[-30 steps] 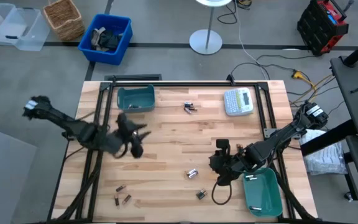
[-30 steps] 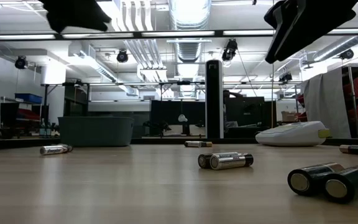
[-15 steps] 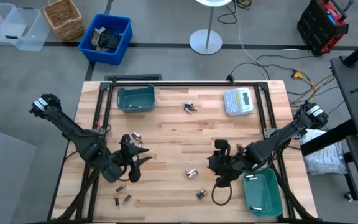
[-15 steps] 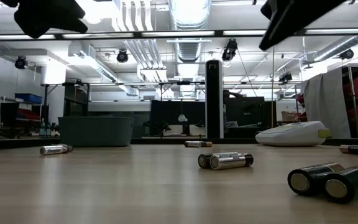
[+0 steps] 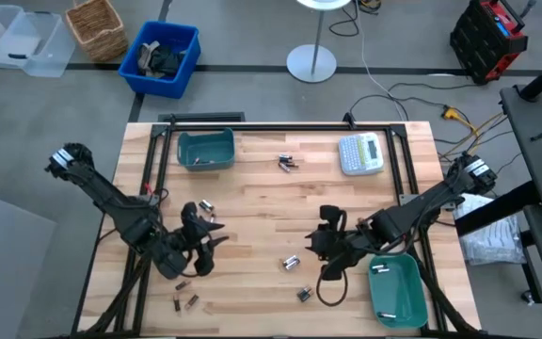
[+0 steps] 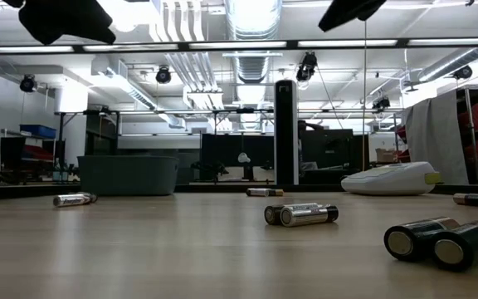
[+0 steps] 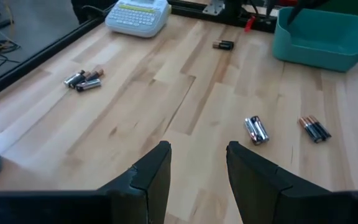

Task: Sort batteries
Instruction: Put the black battery into the blue bin

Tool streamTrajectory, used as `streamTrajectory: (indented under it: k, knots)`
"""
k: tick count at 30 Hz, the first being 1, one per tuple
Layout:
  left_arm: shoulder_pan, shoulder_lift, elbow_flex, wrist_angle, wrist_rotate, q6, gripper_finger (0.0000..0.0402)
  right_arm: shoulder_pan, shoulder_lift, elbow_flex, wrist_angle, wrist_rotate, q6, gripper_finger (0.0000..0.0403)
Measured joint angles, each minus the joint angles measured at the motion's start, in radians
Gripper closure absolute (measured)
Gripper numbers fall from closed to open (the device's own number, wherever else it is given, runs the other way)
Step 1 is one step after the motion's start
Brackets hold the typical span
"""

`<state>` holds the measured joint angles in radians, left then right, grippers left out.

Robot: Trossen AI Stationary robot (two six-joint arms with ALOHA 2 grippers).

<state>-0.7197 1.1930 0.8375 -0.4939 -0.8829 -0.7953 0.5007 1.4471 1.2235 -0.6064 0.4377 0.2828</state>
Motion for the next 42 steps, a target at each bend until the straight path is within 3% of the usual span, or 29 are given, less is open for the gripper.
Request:
streamTrajectory:
  k: [8,16,33,42]
  knots:
    - [-0.002,0.036,-0.001,-0.003,0.082,0.0,0.0265,0.003,0.0,0.027,0.005,-0.083,0.04,0.0313]
    - [0.0,0.05,-0.002,-0.003,0.062,0.0,0.0265,0.04,0.03,0.024,0.017,-0.194,0.043,0.0325]
    - [0.002,0.042,-0.002,-0.029,-0.027,0.02,0.0265,0.171,0.249,0.081,0.013,-0.212,0.112,0.0271]
    - [0.002,0.04,-0.002,-0.01,-0.079,0.106,0.0265,0.219,0.364,0.132,-0.1,-0.204,0.2,0.0285]
